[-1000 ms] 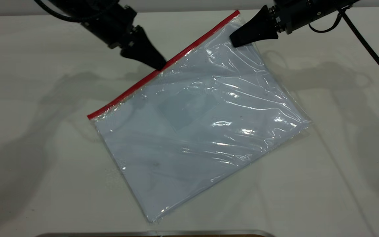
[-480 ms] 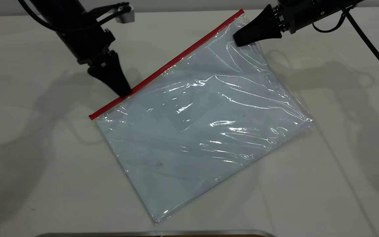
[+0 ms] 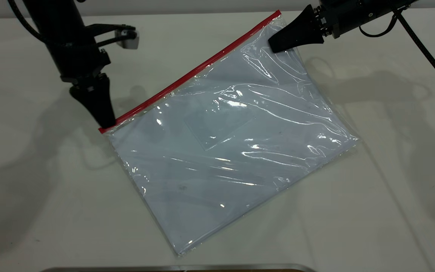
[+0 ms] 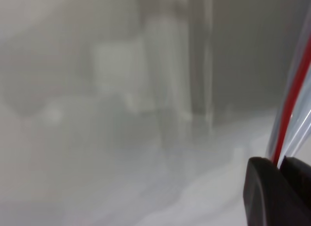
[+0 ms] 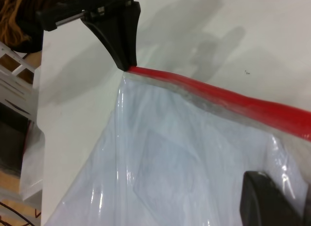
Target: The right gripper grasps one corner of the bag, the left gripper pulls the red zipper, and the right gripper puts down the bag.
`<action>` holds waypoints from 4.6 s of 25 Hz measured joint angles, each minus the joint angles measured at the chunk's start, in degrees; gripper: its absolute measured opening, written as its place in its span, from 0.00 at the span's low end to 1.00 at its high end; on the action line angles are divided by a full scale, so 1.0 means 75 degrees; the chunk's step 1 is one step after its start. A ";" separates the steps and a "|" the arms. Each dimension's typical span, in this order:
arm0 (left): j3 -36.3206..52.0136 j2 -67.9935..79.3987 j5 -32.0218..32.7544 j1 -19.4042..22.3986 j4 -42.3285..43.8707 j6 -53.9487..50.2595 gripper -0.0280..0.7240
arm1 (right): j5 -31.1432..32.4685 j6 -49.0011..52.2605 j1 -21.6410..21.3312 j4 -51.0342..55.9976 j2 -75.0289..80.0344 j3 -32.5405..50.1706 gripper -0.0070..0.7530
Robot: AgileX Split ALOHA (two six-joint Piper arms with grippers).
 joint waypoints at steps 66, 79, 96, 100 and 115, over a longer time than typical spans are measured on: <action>0.1872 -1.1367 0.0996 0.0009 0.2565 -0.7867 0.82 | 0.0390 0.9119 -0.0836 -0.4677 -1.2200 0.2448 0.76; 0.5830 -1.6095 0.0996 0.0009 0.1808 -0.7875 0.82 | 0.0390 0.9002 -0.0836 -0.4799 -1.6484 0.6756 0.76; 0.8933 -1.8082 0.0900 0.0009 0.1704 -0.7200 0.82 | 0.0004 0.8857 -0.0836 -0.6446 -1.9631 0.9018 0.76; 0.8985 -1.8085 0.0804 0.0009 0.1728 -0.7350 0.82 | -0.0252 0.8978 -0.0836 -0.6729 -1.9907 0.9563 0.76; 0.9138 -1.8085 0.0770 0.0009 0.2026 -0.7730 0.82 | -0.0296 1.0610 -0.0836 -0.8131 -1.9983 0.9792 0.76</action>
